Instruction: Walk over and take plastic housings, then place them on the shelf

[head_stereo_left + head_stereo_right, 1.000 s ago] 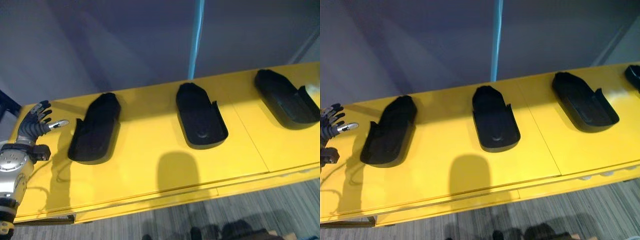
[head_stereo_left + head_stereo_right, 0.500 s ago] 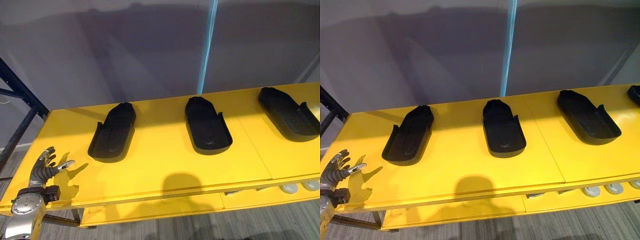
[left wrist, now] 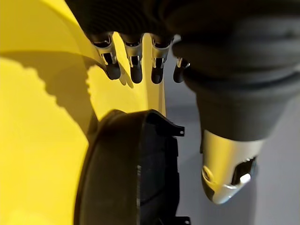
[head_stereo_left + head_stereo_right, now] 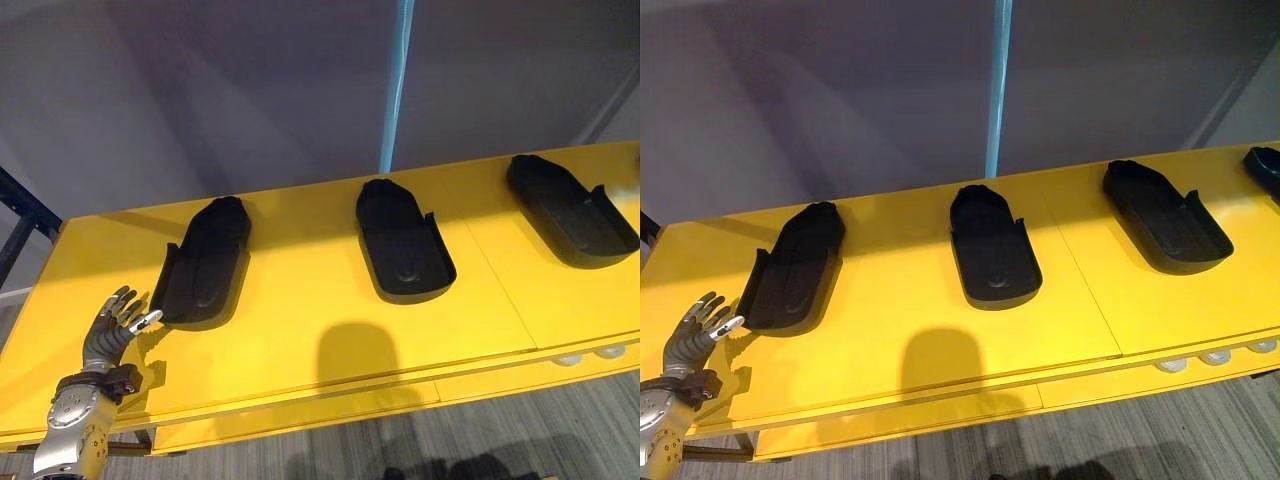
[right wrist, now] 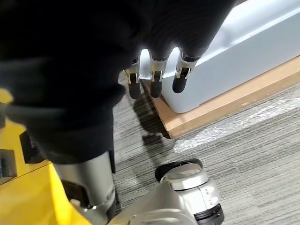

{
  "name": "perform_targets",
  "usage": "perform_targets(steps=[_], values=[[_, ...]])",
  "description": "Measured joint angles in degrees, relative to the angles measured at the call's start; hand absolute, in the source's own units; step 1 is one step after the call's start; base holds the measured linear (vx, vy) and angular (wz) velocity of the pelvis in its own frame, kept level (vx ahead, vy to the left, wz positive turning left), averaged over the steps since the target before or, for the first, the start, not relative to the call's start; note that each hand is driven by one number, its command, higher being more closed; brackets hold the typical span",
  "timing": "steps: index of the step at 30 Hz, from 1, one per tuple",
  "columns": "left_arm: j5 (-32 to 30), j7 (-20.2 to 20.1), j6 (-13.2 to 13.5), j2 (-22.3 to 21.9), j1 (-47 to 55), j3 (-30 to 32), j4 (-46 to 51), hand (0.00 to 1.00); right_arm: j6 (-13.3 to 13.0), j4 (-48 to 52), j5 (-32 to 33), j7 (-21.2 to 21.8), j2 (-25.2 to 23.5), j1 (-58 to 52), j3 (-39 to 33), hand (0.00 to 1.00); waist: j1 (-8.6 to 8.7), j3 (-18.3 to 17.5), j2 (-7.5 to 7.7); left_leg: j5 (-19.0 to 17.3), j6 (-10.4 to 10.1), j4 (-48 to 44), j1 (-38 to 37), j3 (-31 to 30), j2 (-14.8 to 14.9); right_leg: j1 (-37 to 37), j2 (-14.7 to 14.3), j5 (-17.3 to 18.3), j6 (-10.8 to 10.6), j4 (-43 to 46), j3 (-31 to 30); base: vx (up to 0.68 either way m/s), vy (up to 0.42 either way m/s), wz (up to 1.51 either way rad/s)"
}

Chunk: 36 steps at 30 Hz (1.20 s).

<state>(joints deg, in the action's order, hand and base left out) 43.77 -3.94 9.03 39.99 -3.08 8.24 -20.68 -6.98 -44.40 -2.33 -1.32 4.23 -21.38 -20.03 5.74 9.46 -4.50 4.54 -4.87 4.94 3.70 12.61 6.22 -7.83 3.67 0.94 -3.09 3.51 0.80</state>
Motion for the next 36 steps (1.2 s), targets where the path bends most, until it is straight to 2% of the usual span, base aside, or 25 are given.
perform_targets(steps=[7, 16, 23, 26, 29, 30, 31, 32, 33, 34, 36], values=[[2.4, -2.8, 0.4, 1.6, 0.2, -3.5, 1.2, 0.0, 0.0, -1.7, 0.0, 0.3, 0.6, 0.9, 0.0, 0.0, 0.16, 0.0, -0.02, 0.0, 0.0, 0.0, -0.2, 0.3, 0.0, 0.0, 0.0, -0.3, 0.0, 0.0, -0.2, -0.03, 0.01, -0.02], [7.9, -8.9, -0.7, 4.8, 1.2, -7.8, 4.6, 0.0, 0.0, -1.8, 0.0, 0.9, 1.2, 1.1, 1.1, 0.0, 0.39, 0.1, -0.17, -0.1, 0.0, 0.0, -0.3, 0.6, 0.0, 0.0, 0.0, -0.3, -0.1, -0.1, -0.4, -0.01, 0.005, -0.01], [7.8, -9.0, -0.8, 4.8, 1.2, -8.6, 5.0, 0.0, 0.0, -2.5, 0.0, 1.0, 2.4, 1.1, 1.1, 0.0, 0.51, 0.3, -0.39, -0.2, -0.1, 0.0, -0.8, 0.5, 0.0, 0.6, 0.0, -0.3, -0.1, -0.3, -0.2, 0.0, 0.0, 0.0], [3.9, -7.0, -0.8, 4.4, 1.0, -8.2, 4.9, 0.0, -0.1, -3.5, 0.0, 0.9, 2.3, 1.6, 1.0, 0.0, 0.59, 0.3, -0.37, -0.2, -0.1, 0.0, -0.9, 0.3, 0.0, 0.8, 0.0, -0.3, -0.1, -0.3, 0.0, 0.0, 0.0, 0.01], [-7.4, 2.1, -0.7, -7.4, 0.1, 4.0, 7.5, 0.0, -0.1, -3.8, 1.1, 0.7, 1.5, 1.7, 0.6, 0.0, 0.42, 0.2, -0.31, -0.2, -0.1, 0.0, -0.8, -0.4, -0.1, 1.1, 0.1, -0.3, -0.1, -0.6, 0.4, 0.0, 0.001, 0.07], [-14.4, 7.0, -0.6, -14.2, 0.8, 8.8, 12.1, 0.0, -0.1, -3.7, 1.4, 0.3, 0.6, 1.8, -0.5, 0.0, 0.2, 0.2, -0.28, -0.3, -0.2, 0.1, -0.7, -0.6, -0.1, 1.2, 0.1, -0.3, -0.1, -0.6, 0.2, 0.0, 0.008, 0.07], [-19.2, 9.9, -0.6, -17.8, 1.4, 10.5, 15.0, 0.0, -0.1, -3.7, 1.6, 0.1, 0.1, 1.8, -1.2, 0.0, 0.05, 0.2, -0.28, -0.4, -0.3, 0.2, -0.8, -0.8, -0.1, 1.3, 0.1, -0.3, -0.1, -0.6, 0.2, 0.03, 0.016, 0.07], [-26.8, 14.6, -0.5, -24.4, 2.8, 12.8, 20.6, 0.0, -0.1, -3.8, 1.7, -0.2, -0.6, 1.9, -2.4, 0.0, -0.33, 0.2, -0.27, -0.5, -0.5, 0.2, -0.9, -0.9, -0.1, 1.5, 0.1, -0.2, -0.1, -0.7, 0.3, 0.04, 0.013, 0.06], [-34.0, 18.9, -0.5, -29.4, 4.6, 13.4, 25.6, 0.0, -0.1, -3.8, 1.8, -0.5, -0.7, 2.3, -2.5, 0.0, -0.38, 0.2, -0.24, -0.5, -0.5, 0.0, -1.0, -1.0, -0.1, 1.7, 0.1, -0.2, -0.1, -0.7, 0.4, 0.05, 0.01, 0.05], [-37.6, 21.1, -0.6, -31.3, 5.3, 13.4, 27.7, 0.0, -0.1, -3.9, 1.8, -0.6, -0.7, 2.6, -2.5, 0.0, -0.36, 0.2, -0.23, -0.5, -0.5, 0.0, -1.0, -1.0, -0.1, 1.8, 0.0, -0.2, -0.1, -0.7, 0.4, 0.03, 0.002, 0.04], [-49.8, 28.2, -0.7, -35.9, 6.3, 11.2, 34.7, 0.0, -0.9, -4.0, 1.9, -1.1, -0.7, 4.0, -2.5, 0.0, -0.48, 0.0, -0.19, -0.5, -0.5, 0.0, -1.4, -1.0, 0.1, 2.2, -0.1, -0.2, -0.1, -0.7, 0.4, 0.02, -0.002, 0.04]])
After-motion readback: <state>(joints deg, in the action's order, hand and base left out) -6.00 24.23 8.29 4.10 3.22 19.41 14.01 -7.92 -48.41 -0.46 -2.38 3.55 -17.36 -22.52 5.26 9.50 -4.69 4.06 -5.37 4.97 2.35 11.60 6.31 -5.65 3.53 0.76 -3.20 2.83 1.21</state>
